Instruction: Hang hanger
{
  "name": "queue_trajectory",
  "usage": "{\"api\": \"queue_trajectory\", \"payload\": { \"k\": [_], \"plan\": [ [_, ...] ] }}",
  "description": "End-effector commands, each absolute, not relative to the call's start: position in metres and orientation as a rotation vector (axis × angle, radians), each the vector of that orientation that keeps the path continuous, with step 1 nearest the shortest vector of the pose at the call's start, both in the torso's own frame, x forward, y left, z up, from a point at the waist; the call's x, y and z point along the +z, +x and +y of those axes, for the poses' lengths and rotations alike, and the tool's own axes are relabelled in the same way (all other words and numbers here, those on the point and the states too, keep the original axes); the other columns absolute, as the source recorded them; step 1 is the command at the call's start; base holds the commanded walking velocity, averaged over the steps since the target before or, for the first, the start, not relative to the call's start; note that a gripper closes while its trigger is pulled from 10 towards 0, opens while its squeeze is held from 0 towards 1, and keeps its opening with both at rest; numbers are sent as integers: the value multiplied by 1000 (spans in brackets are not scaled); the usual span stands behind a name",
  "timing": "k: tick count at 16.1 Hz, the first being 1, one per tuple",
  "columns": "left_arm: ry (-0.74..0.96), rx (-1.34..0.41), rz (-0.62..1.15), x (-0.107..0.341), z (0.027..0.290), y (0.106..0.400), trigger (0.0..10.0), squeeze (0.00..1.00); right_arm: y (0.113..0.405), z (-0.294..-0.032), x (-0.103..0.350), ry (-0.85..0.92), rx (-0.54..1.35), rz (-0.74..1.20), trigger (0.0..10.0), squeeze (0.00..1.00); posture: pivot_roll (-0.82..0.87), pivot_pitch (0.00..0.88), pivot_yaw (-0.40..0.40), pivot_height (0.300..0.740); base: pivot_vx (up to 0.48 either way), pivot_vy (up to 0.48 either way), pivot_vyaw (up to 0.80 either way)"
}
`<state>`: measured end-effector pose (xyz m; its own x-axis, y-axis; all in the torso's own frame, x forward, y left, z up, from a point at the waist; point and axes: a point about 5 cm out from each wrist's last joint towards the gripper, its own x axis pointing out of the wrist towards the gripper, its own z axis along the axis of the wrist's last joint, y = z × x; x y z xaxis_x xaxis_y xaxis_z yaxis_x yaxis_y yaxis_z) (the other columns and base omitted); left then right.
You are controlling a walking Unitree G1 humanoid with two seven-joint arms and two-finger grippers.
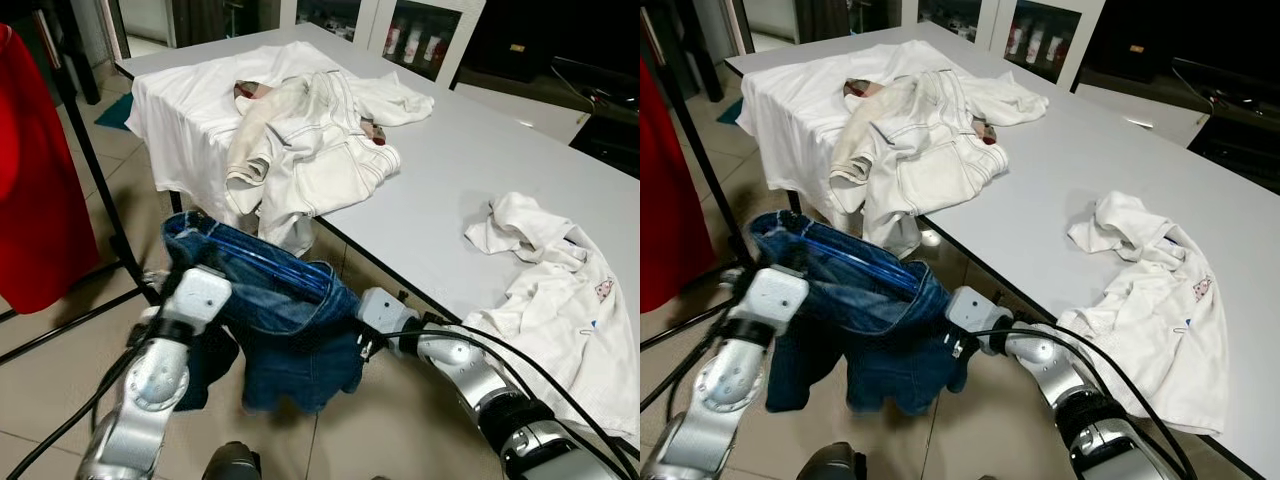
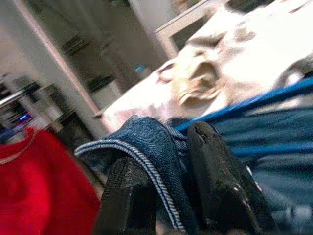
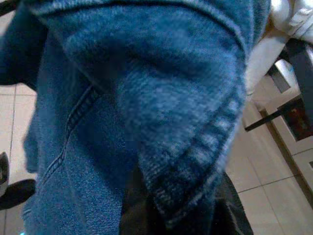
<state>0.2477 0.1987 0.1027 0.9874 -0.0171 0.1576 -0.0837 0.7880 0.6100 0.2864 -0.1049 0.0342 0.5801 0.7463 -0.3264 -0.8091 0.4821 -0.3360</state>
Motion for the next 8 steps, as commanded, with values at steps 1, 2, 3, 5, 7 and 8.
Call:
{"api": "queue_trajectory", "payload": {
  "k": [1, 2, 3, 5, 7, 8],
  "plan": [
    [672, 138, -160, 108, 215, 243, 10000, 0, 289, -118, 38, -481, 912, 131, 0, 0, 249, 29, -102, 710, 0, 0, 0],
    [695, 174, -146, 107, 224, 239, 10000, 0, 290, -120, 38, -483, 908, 130, 0, 0, 251, 31, -102, 710, 0, 0, 0],
    [710, 192, -137, 107, 229, 236, 10000, 0, 290, -120, 39, -485, 906, 130, 0, 0, 251, 31, -102, 710, 0, 0, 0],
    [742, 225, -112, 103, 239, 230, 10000, 0, 292, -122, 40, -495, 898, 126, 0, 0, 257, 32, -106, 710, 0, 0, 0],
    [753, 209, -108, 100, 236, 228, 10000, 0, 294, -122, 42, -498, 890, 117, 0, 0, 259, 32, -107, 710, 0, 0, 0],
    [735, 184, -99, 96, 231, 225, 10000, 0, 295, -121, 43, -499, 890, 110, 0, 0, 259, 33, -109, 710, 0, 0, 0]
  ]
}}
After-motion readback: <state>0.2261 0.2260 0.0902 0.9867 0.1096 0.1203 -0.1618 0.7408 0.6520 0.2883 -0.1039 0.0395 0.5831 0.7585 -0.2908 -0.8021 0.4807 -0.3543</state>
